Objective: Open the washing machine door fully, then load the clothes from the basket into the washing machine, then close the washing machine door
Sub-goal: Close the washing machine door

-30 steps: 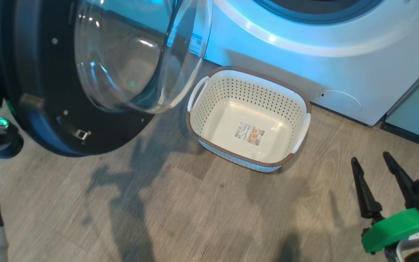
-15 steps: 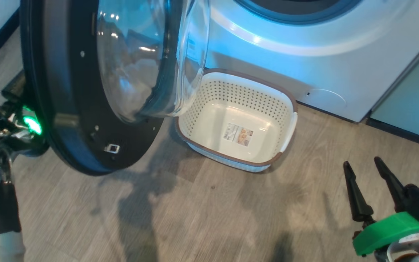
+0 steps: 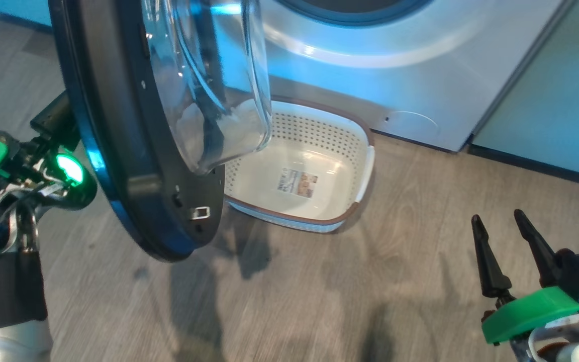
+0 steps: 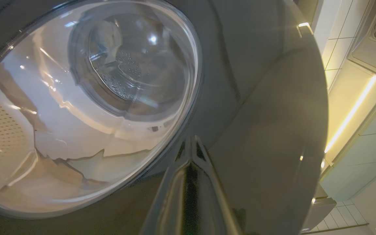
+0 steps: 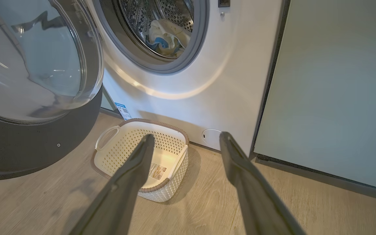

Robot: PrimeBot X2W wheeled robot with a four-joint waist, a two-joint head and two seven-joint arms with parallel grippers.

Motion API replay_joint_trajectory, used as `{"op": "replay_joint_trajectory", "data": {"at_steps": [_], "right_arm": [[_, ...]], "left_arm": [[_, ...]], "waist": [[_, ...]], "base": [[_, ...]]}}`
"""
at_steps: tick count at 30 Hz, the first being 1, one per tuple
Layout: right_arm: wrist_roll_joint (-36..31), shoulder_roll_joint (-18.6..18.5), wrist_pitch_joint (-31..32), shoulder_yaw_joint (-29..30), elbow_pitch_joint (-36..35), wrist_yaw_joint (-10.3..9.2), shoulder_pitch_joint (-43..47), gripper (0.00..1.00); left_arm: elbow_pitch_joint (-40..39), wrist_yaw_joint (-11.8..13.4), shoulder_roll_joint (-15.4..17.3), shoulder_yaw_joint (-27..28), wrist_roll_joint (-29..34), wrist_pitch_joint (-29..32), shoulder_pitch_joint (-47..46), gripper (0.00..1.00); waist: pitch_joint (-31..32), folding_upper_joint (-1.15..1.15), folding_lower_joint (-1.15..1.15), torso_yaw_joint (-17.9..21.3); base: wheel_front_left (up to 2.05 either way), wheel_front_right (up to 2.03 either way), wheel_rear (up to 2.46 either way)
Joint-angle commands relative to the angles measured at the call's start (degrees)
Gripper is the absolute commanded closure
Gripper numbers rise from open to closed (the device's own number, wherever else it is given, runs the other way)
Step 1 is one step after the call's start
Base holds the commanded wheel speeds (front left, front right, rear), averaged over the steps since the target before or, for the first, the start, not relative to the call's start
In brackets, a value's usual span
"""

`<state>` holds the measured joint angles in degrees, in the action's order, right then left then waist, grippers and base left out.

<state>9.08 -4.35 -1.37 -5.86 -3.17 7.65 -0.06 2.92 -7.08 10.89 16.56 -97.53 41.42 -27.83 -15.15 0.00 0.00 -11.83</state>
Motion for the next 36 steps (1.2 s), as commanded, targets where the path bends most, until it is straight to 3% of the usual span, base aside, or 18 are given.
{"op": "replay_joint_trajectory", "data": {"at_steps": [1, 24, 36], "right_arm": [[0.46, 0.33, -0.89, -1.25, -1.42, -0.16, -2.07, 0.0], [1.84, 1.39, -4.79, -2.15, 3.4, -0.16, -5.36, 0.0], [2.53, 1.45, -5.75, -2.64, 4.62, -0.16, -5.95, 0.0]], "left_arm": [[-2.6, -0.41, 1.76, 1.58, -0.05, 0.85, -2.01, 1.0], [2.08, -0.41, -1.68, -1.74, 4.63, -0.21, -8.58, 1.0], [6.56, -0.41, -2.58, -1.91, 6.76, -2.85, -13.45, 1.0]], "waist": [[-0.28, 0.0, 0.0, 1.31], [-1.33, 0.0, 0.0, 11.97], [-1.5, 0.0, 0.0, 14.84]], "base": [[0.0, 0.0, 0.0], [0.0, 0.0, 0.0], [0.0, 0.0, 0.0]]}}
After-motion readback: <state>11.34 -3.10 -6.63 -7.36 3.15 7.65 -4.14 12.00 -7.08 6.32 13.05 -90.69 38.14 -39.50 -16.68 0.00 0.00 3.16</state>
